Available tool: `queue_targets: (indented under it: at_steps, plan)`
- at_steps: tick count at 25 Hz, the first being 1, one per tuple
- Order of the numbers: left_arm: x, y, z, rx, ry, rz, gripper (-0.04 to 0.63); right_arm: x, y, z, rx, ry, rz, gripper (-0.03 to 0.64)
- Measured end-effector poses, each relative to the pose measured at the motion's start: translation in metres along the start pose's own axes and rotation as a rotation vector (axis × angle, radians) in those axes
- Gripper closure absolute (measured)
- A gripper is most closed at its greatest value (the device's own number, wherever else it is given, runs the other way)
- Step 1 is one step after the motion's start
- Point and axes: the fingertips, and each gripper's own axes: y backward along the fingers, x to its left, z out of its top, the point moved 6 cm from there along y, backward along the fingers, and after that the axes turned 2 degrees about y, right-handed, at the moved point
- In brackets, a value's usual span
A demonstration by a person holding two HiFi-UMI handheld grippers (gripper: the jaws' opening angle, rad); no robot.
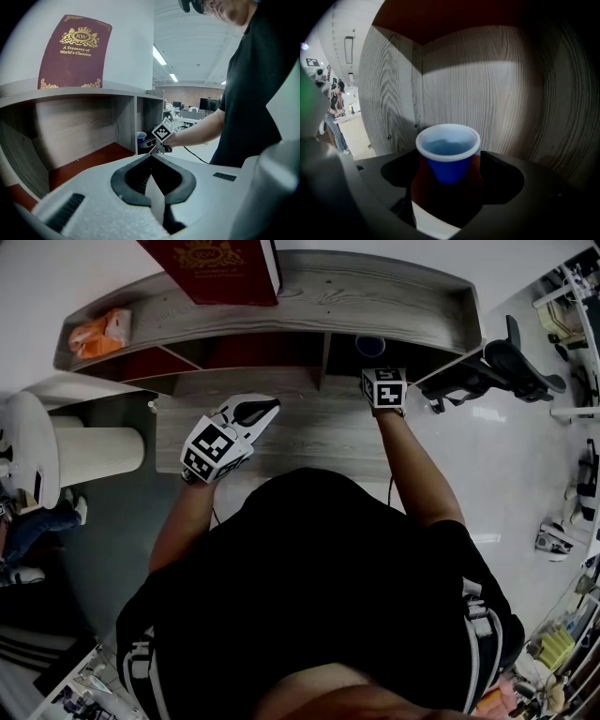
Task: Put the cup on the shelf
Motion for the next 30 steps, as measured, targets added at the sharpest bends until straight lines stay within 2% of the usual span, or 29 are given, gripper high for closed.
queue_targets:
  at_steps: [14, 20, 21, 23, 30]
  plan:
    - [-0.007, 0.010, -0.001, -0.035, -0.012, -0.056, 0.580, 0.014, 0.042, -0.015, 0.051, -0.076, 0.003, 0.230]
    - [-0.010, 0.020, 0.002, -0.063, -0.025, -0.087, 0.580, 0.020, 0.084, -0.005, 0.001, -0.153, 0.015, 0.236]
    - [-0.012, 0.022, 0.002, -0.063, -0.029, -0.093, 0.580, 0.021, 0.092, -0.001, -0.016, -0.161, 0.016, 0.250]
    - [-0.014, 0.025, 0.000, -0.063, -0.036, -0.102, 0.580, 0.025, 0.107, 0.007, -0.053, -0.176, 0.021, 0.363]
    - [-0.019, 0.039, -0.001, -0.078, -0.051, -0.125, 0.580, 0.047, 0.150, 0.038, -0.166, -0.230, 0.068, 0.491]
